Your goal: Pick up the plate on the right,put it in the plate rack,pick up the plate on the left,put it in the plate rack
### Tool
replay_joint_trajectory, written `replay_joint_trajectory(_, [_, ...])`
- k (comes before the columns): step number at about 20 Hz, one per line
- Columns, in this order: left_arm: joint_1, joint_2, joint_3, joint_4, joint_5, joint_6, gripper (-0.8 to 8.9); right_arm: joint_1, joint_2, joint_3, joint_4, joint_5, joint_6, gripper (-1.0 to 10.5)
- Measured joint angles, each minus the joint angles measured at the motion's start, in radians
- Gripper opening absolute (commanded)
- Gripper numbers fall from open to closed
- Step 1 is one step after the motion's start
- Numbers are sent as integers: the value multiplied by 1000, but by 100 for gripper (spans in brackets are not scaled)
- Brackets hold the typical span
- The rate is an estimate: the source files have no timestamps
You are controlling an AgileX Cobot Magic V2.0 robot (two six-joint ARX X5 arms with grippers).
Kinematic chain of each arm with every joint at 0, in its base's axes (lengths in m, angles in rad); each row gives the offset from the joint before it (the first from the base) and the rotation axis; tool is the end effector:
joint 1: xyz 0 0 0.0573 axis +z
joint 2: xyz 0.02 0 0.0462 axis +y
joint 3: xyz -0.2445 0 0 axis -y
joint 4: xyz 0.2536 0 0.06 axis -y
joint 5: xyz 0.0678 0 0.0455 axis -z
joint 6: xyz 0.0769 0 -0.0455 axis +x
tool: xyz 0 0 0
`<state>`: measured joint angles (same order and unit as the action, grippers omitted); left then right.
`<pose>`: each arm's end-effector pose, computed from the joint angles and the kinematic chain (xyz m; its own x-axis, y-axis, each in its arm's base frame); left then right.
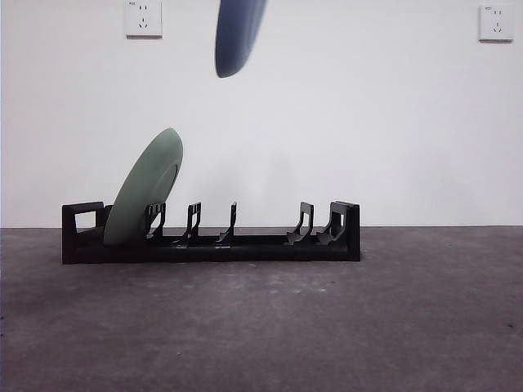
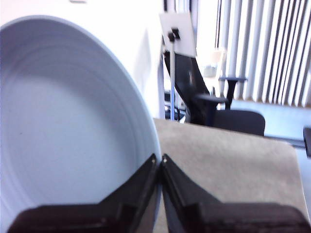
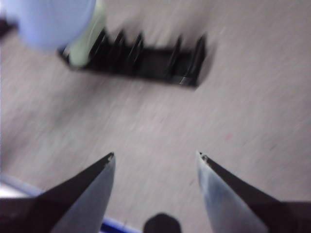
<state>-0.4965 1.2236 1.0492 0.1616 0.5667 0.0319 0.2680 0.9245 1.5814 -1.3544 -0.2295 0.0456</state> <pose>0.2702 -0.1933 0.3468 0.4860 -0.8739 -0.0108 0.8738 0.4857 0.0250 0.1364 0.0556 0.4094 0.6595 0.4170 -0.6255 -0.3973 0.8997 0.1809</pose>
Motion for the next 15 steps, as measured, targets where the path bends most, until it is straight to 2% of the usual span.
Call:
replay_joint_trajectory(3, [66,79,0,84,56,-90,-8,0,-65,-180,60,-86,16,283])
replay_joint_trajectory(7, [130,202,0,202,74,-185,-8,0,-122,-383,70,-92,31,283])
replay_joint_trajectory(11, [166,316,0,241,74,-210,-8,0,-173,-512,121,-93,55,283])
replay_joint_trajectory(15, [167,412,0,290,71,-216,-8,0,-176,-562,168,-93,76,283])
